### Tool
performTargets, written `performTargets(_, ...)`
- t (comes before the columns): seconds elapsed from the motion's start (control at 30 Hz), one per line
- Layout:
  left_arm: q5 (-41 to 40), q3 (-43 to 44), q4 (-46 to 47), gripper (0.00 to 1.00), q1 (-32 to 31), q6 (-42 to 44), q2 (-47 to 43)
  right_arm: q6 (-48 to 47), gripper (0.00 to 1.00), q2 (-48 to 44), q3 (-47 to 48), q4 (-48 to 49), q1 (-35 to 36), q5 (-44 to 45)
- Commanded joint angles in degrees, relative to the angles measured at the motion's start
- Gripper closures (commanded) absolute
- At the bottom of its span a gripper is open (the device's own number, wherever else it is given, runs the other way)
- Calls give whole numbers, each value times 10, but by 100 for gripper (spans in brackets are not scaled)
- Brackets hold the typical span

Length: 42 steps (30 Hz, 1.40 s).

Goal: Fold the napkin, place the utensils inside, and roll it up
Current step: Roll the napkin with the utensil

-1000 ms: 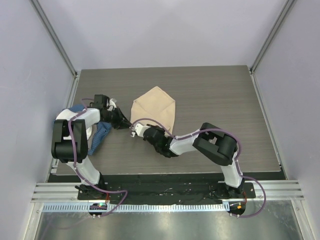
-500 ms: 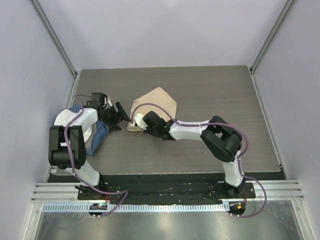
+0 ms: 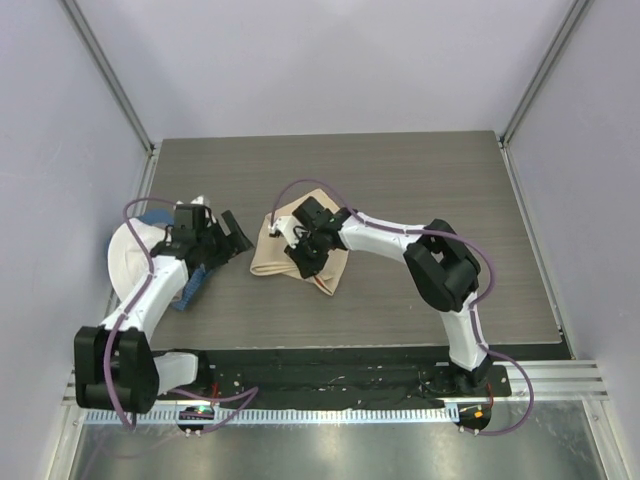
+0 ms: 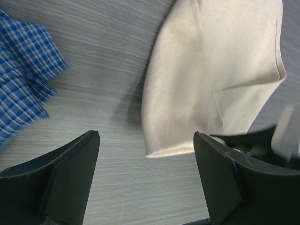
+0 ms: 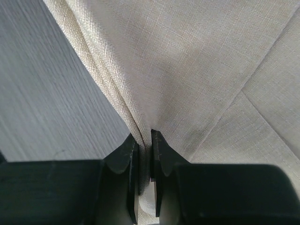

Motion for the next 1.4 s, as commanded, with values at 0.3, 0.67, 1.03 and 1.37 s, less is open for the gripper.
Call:
performTargets(0.3,-80,-85,66,15,-120,-8,-89,70,99,126,110,-146,-91,-239)
performTargets(0.67,-11,-111,164,22,-126,-26,-23,79,99,150,116,-154,-108,-247)
performTargets(1.03,-85,-103,200,27,-126,29,-10,79,99,179,122,-168,-121,-279)
performTargets(1.37,-65,-142,324,28,-126,58,-10,66,99,214,150,-205,-138,-307)
